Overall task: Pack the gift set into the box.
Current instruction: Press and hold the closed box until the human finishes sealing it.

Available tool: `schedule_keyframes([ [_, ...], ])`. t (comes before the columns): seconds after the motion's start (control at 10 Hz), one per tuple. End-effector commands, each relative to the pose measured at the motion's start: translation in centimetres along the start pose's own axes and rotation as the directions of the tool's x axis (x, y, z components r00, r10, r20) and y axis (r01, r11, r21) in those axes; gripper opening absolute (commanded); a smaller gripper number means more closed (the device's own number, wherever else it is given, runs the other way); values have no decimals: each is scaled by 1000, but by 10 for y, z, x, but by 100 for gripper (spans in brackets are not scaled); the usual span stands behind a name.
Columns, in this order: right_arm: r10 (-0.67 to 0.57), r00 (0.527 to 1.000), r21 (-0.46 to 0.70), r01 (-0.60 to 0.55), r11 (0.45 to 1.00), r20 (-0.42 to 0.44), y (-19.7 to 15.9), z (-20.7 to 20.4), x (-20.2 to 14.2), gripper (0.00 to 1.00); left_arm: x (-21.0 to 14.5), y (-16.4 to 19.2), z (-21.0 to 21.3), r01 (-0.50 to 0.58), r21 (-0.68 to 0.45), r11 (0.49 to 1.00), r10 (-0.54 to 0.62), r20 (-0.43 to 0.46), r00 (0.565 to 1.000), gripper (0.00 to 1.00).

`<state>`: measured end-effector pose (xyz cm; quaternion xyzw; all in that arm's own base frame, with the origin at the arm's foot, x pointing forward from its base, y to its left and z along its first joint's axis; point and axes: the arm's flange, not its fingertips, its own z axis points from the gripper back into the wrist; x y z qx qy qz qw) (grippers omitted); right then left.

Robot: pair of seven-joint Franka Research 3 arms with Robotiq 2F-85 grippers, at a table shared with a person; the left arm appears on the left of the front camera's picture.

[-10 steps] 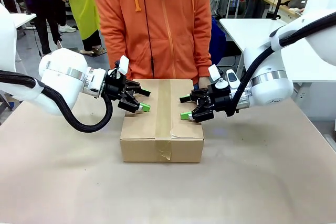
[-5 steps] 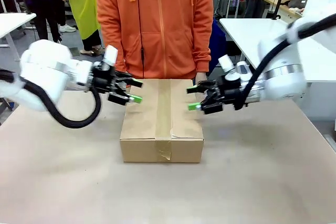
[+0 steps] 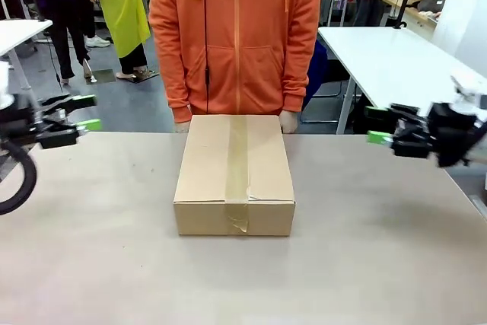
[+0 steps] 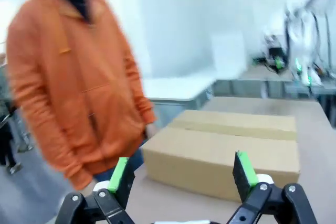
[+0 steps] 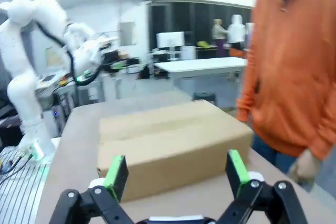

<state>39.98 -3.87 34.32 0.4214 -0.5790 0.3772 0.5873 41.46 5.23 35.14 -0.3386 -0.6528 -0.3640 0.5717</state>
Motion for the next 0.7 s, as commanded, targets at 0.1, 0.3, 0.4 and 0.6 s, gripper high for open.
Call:
schedule_keyframes([
  [0.1, 0, 1000, 0, 0, 1000, 0, 0, 0, 0, 100, 20, -6, -33, 63, -101, 993, -69, -53, 996, 100],
  [0.3, 0, 1000, 0, 0, 1000, 0, 0, 0, 0, 100, 20, -6, -33, 63, -101, 993, -69, -53, 996, 100],
  [0.4, 0, 1000, 0, 0, 1000, 0, 0, 0, 0, 100, 20, -6, -33, 63, -101, 993, -69, -53, 996, 100],
  [0.6, 0, 1000, 0, 0, 1000, 0, 0, 0, 0, 100, 20, -6, -33, 63, -101, 993, -69, -53, 996, 100],
])
